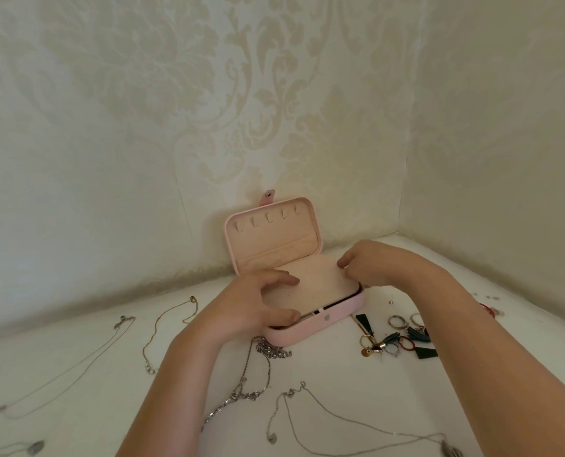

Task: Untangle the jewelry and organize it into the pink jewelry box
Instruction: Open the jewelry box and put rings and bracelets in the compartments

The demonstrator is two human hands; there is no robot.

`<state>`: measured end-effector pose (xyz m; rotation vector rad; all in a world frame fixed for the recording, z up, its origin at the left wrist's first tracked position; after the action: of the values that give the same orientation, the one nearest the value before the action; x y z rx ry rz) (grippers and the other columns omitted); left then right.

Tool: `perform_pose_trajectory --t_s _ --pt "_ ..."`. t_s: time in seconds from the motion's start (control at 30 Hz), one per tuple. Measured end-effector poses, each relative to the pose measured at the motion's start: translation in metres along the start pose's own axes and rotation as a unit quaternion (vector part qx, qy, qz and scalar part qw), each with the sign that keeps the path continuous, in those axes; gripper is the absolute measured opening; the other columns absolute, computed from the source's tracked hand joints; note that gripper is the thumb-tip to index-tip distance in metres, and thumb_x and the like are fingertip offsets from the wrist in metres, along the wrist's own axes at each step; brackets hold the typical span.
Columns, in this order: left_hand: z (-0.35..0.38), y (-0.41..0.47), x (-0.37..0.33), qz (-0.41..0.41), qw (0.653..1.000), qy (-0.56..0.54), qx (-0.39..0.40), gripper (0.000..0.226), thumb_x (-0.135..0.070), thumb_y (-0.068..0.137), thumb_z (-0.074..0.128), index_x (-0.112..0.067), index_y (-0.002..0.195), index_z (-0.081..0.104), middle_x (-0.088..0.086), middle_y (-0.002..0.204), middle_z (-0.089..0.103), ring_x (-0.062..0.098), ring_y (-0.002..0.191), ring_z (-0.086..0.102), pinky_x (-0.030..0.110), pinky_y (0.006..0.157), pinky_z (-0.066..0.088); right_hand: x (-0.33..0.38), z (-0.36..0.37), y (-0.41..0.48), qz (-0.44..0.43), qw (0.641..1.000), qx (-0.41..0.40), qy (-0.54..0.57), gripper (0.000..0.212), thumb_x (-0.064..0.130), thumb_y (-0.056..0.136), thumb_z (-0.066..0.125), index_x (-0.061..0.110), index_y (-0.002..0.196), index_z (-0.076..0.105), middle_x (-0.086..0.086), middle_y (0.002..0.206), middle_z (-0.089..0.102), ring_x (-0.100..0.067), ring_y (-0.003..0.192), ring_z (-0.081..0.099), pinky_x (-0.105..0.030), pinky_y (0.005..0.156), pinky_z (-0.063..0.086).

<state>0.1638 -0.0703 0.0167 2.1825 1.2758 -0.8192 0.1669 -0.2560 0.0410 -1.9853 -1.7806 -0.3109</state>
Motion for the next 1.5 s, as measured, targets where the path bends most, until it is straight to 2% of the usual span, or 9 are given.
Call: perform_pose_trajectory --t_s 0.23,0.4,0.5,0.67,0.83,0.97,1.1,1.33,1.5 --pt "0.0 -0.005 -0.01 0.002 0.998 0.064 -0.023 0.058 -0.027 0.068 0.08 -0.035 0.121 0.059 -0.019 0.126 0.049 0.001 0.118 0.044 0.015 0.095 0.033 -0.003 -0.002 0.0 0.001 1.0 -0.005 0.028 0.033 0.007 0.091 0.049 0.002 0.123 0.059 -0.017 0.12 0.062 -0.031 0.111 0.06 -0.035 0.088 0.049" --pt "-0.001 -0.005 -0.021 0.013 0.993 0.108 -0.052 0.048 -0.023 0.071 0.075 -0.031 0.117 0.063 -0.008 0.113 0.061 0.007 0.107 0.056 0.018 0.087 0.042 -0.008 -0.004 0.002 0.007 0.996 0.005 0.084 0.032 0.007 0.092 0.05 -0.001 0.122 0.057 -0.019 0.121 0.061 -0.032 0.11 0.061 -0.038 0.092 0.052" --pt "-0.014 -0.008 -0.025 0.044 0.99 0.031 -0.128 0.034 -0.015 0.074 0.072 -0.032 0.102 0.066 -0.012 0.101 0.068 0.001 0.096 0.063 0.012 0.082 0.047 -0.013 -0.006 0.0 0.012 0.985 0.011 0.171 0.031 0.015 0.097 0.048 -0.003 0.121 0.055 -0.02 0.12 0.061 -0.027 0.096 0.063 -0.031 0.077 0.054" --pt "-0.04 -0.012 -0.02 0.09 0.947 -0.058 -0.304 0.019 -0.012 0.08 0.071 -0.027 0.09 0.066 -0.015 0.085 0.066 -0.003 0.075 0.062 0.006 0.069 0.044 -0.013 -0.018 -0.01 -0.016 0.968 0.002 0.249 0.049 0.044 0.099 0.036 0.005 0.121 0.054 -0.009 0.108 0.066 -0.022 0.095 0.067 -0.029 0.084 0.054" --pt "-0.051 -0.014 0.01 0.006 0.894 -0.097 -0.439 0.022 -0.027 0.087 0.066 -0.012 0.096 0.053 -0.001 0.092 0.058 0.007 0.077 0.055 0.01 0.063 0.038 -0.012 -0.02 -0.024 -0.04 0.982 0.055 0.176 0.039 0.031 0.097 0.047 0.006 0.127 0.053 -0.006 0.11 0.065 -0.02 0.097 0.065 -0.026 0.082 0.054" --pt "-0.046 -0.005 0.031 -0.093 0.909 -0.049 -0.404 0.013 -0.016 0.087 0.063 -0.006 0.087 0.054 0.004 0.085 0.057 0.018 0.077 0.053 0.022 0.057 0.029 -0.02 -0.022 -0.036 -0.066 0.988 0.069 0.119 0.033 0.028 0.096 0.051 0.011 0.123 0.058 -0.002 0.109 0.066 -0.015 0.096 0.065 -0.024 0.082 0.053" --pt "-0.032 0.001 0.032 -0.082 0.936 -0.046 -0.34 0.015 0.001 0.085 0.053 -0.012 0.088 0.059 -0.002 0.085 0.06 0.015 0.08 0.057 0.012 0.059 0.036 -0.048 -0.038 -0.046 -0.076 0.99 0.011 0.122 0.024 0.022 0.096 0.052 0.013 0.114 0.064 0.002 0.101 0.069 -0.011 0.089 0.067 -0.021 0.078 0.053" --pt "-0.015 0.005 0.022 -0.089 0.955 -0.012 -0.284 0.023 -0.007 0.088 0.055 -0.015 0.11 0.056 0.002 0.091 0.058 0.002 0.067 0.05 0.011 0.05 0.03 -0.096 -0.055 -0.056 -0.037 0.993 -0.044 0.106 0.018 0.01 0.086 0.064 0.018 0.101 0.071 0.0 0.093 0.071 -0.014 0.087 0.066 -0.023 0.078 0.052" --pt "-0.003 0.008 0.014 -0.077 0.964 -0.011 -0.253 0.026 -0.008 0.086 0.059 -0.014 0.111 0.058 0.006 0.095 0.062 0.013 0.071 0.056 0.018 0.057 0.04 -0.108 -0.048 -0.06 -0.028 0.99 -0.104 0.09 0.028 -0.003 0.082 0.06 0.023 0.081 0.07 0.0 0.088 0.068 -0.015 0.079 0.063 -0.026 0.074 0.05"
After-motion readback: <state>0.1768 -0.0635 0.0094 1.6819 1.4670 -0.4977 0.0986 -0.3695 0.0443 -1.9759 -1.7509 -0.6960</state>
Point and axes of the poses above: each hand's wrist, its own y-axis towards the middle knuckle, its own z-axis out of the palm, x = y × z, the point moved 6 cm from there along y, towards the middle knuckle
